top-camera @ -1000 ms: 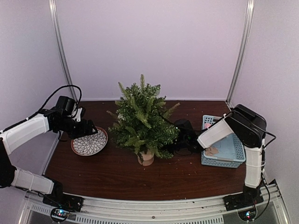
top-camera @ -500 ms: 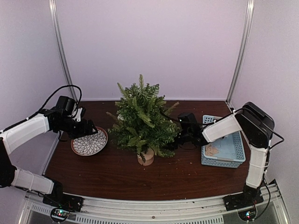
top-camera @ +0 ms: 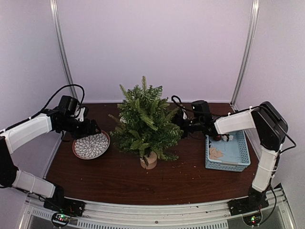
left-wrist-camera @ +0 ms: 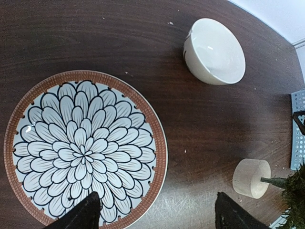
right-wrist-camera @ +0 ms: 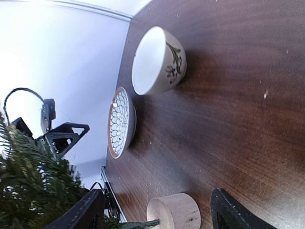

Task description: Decorate the small christmas tree

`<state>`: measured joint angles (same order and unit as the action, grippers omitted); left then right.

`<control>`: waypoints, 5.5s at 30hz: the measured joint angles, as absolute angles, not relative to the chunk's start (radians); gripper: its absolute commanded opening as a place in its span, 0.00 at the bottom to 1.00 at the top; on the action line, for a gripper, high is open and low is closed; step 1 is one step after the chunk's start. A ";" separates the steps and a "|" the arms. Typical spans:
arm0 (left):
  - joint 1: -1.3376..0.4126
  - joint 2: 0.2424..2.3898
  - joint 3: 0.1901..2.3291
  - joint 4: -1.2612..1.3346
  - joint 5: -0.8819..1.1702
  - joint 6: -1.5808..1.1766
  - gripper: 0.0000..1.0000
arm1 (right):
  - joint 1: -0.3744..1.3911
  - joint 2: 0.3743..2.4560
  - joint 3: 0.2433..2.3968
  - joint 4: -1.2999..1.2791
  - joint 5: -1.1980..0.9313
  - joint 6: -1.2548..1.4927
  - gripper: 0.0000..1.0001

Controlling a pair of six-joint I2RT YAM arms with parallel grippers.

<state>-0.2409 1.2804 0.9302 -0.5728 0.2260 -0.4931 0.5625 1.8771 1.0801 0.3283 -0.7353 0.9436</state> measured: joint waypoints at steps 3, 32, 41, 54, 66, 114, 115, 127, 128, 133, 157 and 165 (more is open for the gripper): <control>-0.241 1.283 0.937 -0.572 0.227 -0.493 0.87 | 0.538 1.843 1.084 0.299 -0.727 0.939 0.87; -0.241 1.035 0.805 -0.512 0.194 -0.572 0.86 | 0.138 1.128 1.118 -1.068 -0.384 0.316 0.55; -0.241 1.099 0.806 -0.516 0.213 -0.564 0.86 | 0.138 1.188 1.053 -1.174 -0.290 0.205 0.50; -0.241 1.135 0.820 -0.493 0.260 -0.544 0.85 | 0.141 1.584 1.147 -1.133 -0.275 0.131 0.50; -0.241 1.159 0.830 -0.471 0.274 -0.536 0.85 | 0.139 1.726 1.217 -1.124 -0.229 -0.046 0.47; -0.241 1.103 1.023 -0.479 0.286 -0.496 0.82 | 0.146 1.429 1.555 -1.218 -0.432 0.049 0.00; -0.241 1.097 1.037 -0.479 0.285 -0.494 0.82 | 0.146 1.422 1.574 -1.212 -0.449 0.064 0.00; -0.268 1.035 1.211 -0.480 0.273 -0.426 0.79 | 0.146 1.316 1.645 -0.972 -0.600 0.374 0.00; -0.274 1.036 1.227 -0.480 0.272 -0.416 0.79 | 0.146 1.306 1.647 -0.941 -0.609 0.404 0.00; -0.345 1.084 1.393 -0.529 0.247 -0.337 0.79 | 0.147 1.270 1.654 -0.784 -0.640 0.540 0.00; -0.543 1.385 1.852 -0.837 0.015 -0.104 0.97 | 0.186 1.213 1.656 -0.410 -0.554 0.730 0.00; -0.543 1.385 1.851 -0.877 -0.015 -0.135 0.98 | 0.186 1.214 1.661 -0.413 -0.443 0.730 0.00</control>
<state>-0.5434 1.3849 1.8515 -0.8768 -0.0154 -0.1349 0.1856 1.2137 1.6608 -0.4126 -0.4427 0.7303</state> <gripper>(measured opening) 0.976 0.020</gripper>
